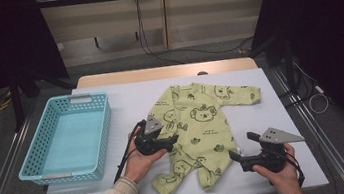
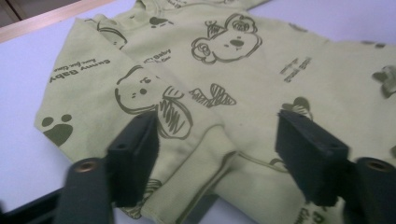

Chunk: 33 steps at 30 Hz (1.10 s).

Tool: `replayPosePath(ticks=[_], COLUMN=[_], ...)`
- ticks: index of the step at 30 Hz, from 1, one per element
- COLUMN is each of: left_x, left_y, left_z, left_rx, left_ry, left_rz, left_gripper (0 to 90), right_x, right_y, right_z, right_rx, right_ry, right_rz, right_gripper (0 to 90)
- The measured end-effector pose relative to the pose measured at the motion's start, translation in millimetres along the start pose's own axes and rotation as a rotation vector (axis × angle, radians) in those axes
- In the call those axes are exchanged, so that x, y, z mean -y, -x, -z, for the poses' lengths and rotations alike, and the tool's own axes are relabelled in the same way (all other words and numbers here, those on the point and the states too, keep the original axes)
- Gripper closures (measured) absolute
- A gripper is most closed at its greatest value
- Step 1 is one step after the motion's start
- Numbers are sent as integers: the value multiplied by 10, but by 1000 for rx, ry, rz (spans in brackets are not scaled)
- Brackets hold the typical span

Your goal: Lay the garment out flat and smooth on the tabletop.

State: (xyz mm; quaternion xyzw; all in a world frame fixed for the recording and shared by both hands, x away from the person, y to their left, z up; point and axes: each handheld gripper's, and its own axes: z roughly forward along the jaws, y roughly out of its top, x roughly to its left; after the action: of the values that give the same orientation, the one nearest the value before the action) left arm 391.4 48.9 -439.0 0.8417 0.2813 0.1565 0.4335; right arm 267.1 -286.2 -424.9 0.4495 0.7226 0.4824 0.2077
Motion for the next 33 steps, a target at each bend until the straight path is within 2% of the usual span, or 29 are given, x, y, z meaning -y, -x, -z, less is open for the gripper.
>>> replayPosePath(ticks=[1,4,5,7,9,13,16,20,22,24,26,27,28,31,33], left_x=[7,33,42,46,42,49,59,42,36,32,19,20,7,-29,-55], left_y=[1,-38,-46,-43,-36,-32,-44,-89,-131,-144,-160,-171,-174,-205,-228], left_z=[-15,-63,-72,-91,-108,-195,-232,-224,-219,-219,-206,-212,-193,-147,-104], left_rx=[-16,7,16,17,22,13,-7,-33,-13,-10,3,21,10,18,16], left_ry=[-17,-41,-45,-55,-69,-87,-94,-92,-86,-81,-86,-65,-70,-58,-48], left_rz=[-6,-9,6,-8,-11,-10,6,40,76,82,89,99,106,111,117], left_gripper=[348,447,472,506,516,521,564,733,811,825,831,832,833,834,834], right_x=[1,-1,-3,-4,-4,-7,-8,-7,-5,-4,-5,-2,1,6,9], right_y=[-3,-15,-18,-15,-9,-10,-19,-11,-13,-7,-10,-7,-4,15,19], right_z=[-3,0,2,-3,-7,-5,-5,-5,-3,-3,6,7,7,13,28], right_rx=[2,1,9,8,15,12,12,9,9,16,15,23,29,42,32], right_ry=[-3,9,15,20,11,19,28,35,36,42,50,52,54,61,77], right_rz=[-2,8,11,15,27,19,23,22,17,26,9,10,9,-3,1], right_gripper=[48,48,50,50,62,58,56,47,38,29,21,19,22,23,15])
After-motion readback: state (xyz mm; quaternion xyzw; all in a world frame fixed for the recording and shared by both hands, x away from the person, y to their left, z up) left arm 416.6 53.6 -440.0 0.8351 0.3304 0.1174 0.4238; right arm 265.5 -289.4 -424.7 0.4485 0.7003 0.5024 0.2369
